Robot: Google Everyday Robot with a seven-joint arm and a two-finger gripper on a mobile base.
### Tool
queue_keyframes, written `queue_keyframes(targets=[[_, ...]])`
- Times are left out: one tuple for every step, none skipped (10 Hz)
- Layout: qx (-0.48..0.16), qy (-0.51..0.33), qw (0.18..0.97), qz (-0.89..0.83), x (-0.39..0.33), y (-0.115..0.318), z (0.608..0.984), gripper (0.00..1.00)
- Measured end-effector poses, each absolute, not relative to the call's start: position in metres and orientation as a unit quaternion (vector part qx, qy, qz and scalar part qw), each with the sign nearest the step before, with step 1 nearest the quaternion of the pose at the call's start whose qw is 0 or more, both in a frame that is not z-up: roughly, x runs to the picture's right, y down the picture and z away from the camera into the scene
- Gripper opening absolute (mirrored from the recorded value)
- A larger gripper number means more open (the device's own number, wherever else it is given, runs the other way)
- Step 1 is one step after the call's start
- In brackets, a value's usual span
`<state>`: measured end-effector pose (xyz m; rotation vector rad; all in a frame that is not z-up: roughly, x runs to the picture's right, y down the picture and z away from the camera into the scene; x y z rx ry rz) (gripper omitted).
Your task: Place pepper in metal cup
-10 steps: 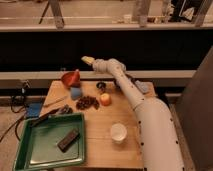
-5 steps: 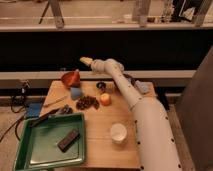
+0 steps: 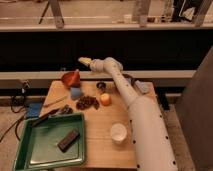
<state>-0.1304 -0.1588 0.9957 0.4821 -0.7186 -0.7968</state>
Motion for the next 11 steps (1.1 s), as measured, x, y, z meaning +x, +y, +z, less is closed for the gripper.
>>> queue_keyframes(targets=[[0.227, -0.342, 0.829, -0.379, -0.132, -0.159, 0.996, 0.80], [0.227, -0.344, 0.828, -0.381, -0.133, -0.158, 0.997, 0.80], [0.227, -0.347, 0.826, -0.383, -0.135, -0.157, 0.998, 0.80], [0.227, -0.348, 0.824, -0.385, -0.138, -0.156, 0.998, 0.80], [0.229, -0.348, 0.823, -0.386, -0.141, -0.155, 0.998, 0.80], [0.230, -0.347, 0.823, -0.387, -0.142, -0.154, 0.999, 0.80], [0.233, -0.345, 0.822, -0.389, -0.145, -0.153, 1.000, 0.80], [0.234, -0.344, 0.821, -0.390, -0.146, -0.152, 1.000, 0.80], [0.236, -0.342, 0.821, -0.392, -0.149, -0.152, 1.000, 0.80], [0.238, -0.342, 0.820, -0.393, -0.151, -0.151, 1.001, 0.80], [0.241, -0.342, 0.819, -0.393, -0.153, -0.150, 1.001, 0.80]])
